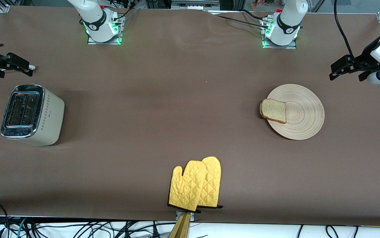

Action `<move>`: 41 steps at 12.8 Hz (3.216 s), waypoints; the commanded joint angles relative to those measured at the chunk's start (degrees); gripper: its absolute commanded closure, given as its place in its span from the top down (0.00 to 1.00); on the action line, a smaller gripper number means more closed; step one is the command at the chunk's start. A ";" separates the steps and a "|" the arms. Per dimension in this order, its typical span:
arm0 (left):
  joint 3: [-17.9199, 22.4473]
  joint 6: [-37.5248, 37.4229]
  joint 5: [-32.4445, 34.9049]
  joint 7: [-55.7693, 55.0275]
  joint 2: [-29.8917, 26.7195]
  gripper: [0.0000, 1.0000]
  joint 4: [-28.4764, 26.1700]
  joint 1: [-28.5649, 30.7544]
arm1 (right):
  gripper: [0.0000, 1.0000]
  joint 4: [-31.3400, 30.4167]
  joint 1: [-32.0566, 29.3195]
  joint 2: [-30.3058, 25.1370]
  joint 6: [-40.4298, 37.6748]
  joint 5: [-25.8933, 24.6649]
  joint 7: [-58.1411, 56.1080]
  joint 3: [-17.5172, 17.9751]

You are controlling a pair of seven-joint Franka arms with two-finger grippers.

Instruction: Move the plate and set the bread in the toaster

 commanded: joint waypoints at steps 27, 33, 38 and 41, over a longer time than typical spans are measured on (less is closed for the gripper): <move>15.87 2.06 -34.43 66.23 45.37 1.00 1.27 20.15 | 1.00 0.93 -0.53 0.07 -1.05 1.03 -1.11 0.13; 15.08 0.03 -39.46 65.89 49.43 0.88 0.82 19.28 | 1.00 1.10 -0.62 0.16 -0.88 1.03 -1.11 0.13; 14.64 0.03 -40.08 66.33 50.66 0.26 0.38 19.19 | 1.00 2.51 -0.53 1.03 -1.93 0.94 -1.11 0.05; 14.64 0.03 -39.99 66.24 50.92 0.01 0.47 18.93 | 1.00 2.69 -0.53 1.30 -2.63 0.94 -1.11 -0.04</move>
